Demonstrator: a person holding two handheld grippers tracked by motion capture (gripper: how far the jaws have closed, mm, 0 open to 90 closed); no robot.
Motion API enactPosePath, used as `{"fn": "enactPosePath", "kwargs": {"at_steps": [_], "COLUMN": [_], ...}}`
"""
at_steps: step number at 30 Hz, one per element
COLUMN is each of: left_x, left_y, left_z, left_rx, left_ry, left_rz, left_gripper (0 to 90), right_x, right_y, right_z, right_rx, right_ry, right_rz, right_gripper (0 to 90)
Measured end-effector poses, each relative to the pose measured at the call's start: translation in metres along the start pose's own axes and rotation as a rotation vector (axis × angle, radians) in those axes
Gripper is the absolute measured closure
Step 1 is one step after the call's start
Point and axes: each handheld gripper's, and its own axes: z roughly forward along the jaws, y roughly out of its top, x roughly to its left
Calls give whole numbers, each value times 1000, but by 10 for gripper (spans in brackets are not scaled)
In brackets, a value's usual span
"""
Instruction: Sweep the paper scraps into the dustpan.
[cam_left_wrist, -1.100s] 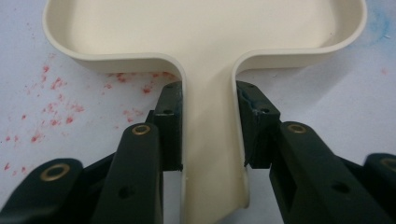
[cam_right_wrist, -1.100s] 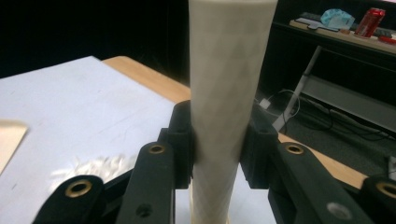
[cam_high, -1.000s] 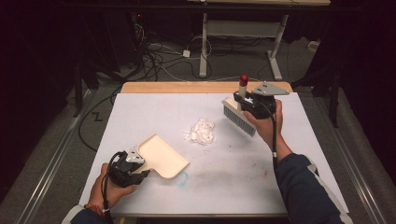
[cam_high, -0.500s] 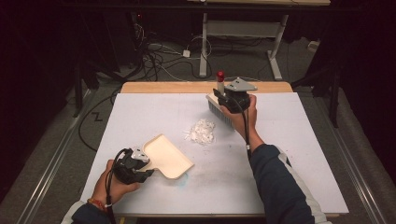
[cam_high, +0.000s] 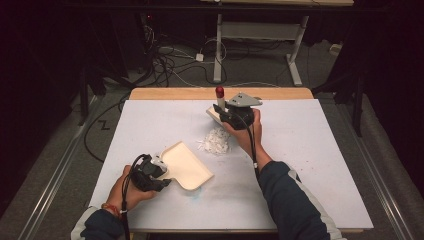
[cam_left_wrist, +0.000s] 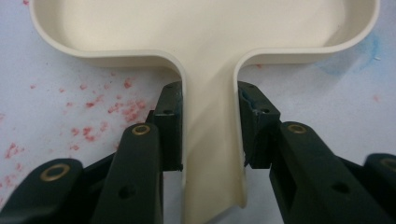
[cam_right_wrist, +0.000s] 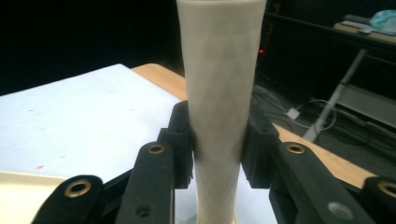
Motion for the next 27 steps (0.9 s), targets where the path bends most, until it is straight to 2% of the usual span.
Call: {"fn": "enactPosePath", "kwargs": {"at_steps": [11, 21, 27], "left_x": [2, 2, 0], "left_y": [8, 13, 17], "left_z": [5, 8, 9], "left_rx": [20, 27, 28], "left_ry": [-3, -4, 1], "left_rz": [4, 4, 8], "left_gripper": [635, 634, 634], "right_x": [26, 49, 71], "right_y": [-7, -7, -3], "right_z": [-15, -23, -29], "right_rx": [-26, -42, -50], "right_ry": [76, 142, 208], "right_rz": [-8, -24, -33], "right_gripper": [686, 688, 694]}}
